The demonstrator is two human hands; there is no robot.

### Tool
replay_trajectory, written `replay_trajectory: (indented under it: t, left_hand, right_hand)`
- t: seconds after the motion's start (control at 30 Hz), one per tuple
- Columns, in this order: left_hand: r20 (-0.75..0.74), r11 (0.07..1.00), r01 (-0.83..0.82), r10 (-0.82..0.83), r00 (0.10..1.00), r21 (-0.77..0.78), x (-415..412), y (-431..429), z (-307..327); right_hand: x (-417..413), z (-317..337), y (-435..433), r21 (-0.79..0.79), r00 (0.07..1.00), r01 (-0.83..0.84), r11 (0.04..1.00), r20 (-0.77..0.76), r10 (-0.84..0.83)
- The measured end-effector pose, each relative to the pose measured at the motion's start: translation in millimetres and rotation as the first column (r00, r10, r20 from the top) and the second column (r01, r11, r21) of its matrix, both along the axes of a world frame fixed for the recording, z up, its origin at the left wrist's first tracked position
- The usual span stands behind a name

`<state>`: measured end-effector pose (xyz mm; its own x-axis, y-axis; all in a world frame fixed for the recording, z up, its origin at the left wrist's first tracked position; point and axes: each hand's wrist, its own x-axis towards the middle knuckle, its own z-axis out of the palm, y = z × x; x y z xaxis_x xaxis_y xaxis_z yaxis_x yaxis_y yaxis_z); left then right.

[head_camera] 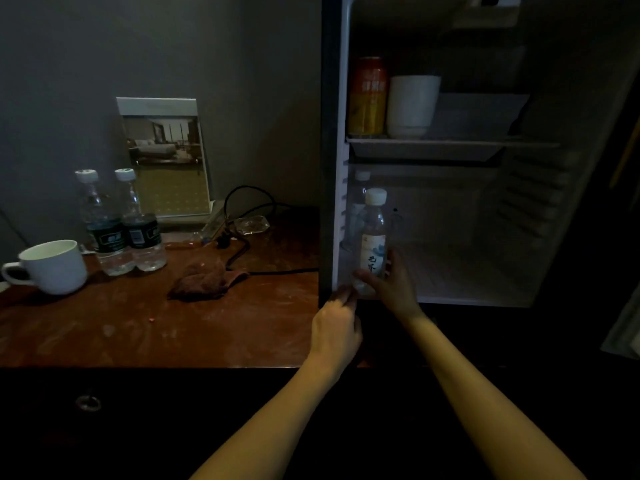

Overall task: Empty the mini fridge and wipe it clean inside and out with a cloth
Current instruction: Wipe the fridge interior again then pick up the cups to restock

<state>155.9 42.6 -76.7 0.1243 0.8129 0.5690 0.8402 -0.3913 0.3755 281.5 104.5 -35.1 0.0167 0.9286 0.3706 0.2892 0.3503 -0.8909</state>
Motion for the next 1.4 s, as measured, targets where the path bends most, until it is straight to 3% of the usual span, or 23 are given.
replay_trajectory:
  t: [0.2, 0.5, 0.9, 1.13, 1.27, 1.4]
  left_hand:
    - [-0.006, 0.999, -0.01, 0.011, 1.0, 0.032, 0, 0, 1]
    - [-0.013, 1.0, -0.003, 0.003, 1.0, -0.003, 0, 2, 0]
    - [-0.012, 0.999, -0.003, 0.004, 1.0, 0.036, -1, 4, -3]
    - [-0.039, 0.998, 0.003, -0.001, 0.999, 0.057, -2, 4, -3]
    - [-0.04, 0.998, 0.006, -0.004, 0.999, 0.066, -2, 4, -3]
    - [-0.036, 0.998, 0.004, -0.002, 0.999, 0.063, -2, 5, -4]
  right_hand:
    - [-16, -5, 41, -0.059, 0.999, -0.021, 0.998, 0.034, 0.024]
    - [-28, 7, 47, 0.11, 0.998, 0.049, 0.993, 0.023, -0.052]
    - [-29, 8, 64, 0.101, 1.0, 0.011, 0.995, -0.031, -0.008]
    - [-22, 1, 77, 0.074, 0.99, 0.123, 0.99, 0.062, -0.127]
    - [-23, -1, 79, 0.062, 0.991, 0.077, 0.995, 0.105, -0.083]
    - [-24, -3, 79, 0.06, 0.999, -0.003, 0.998, 0.032, 0.001]
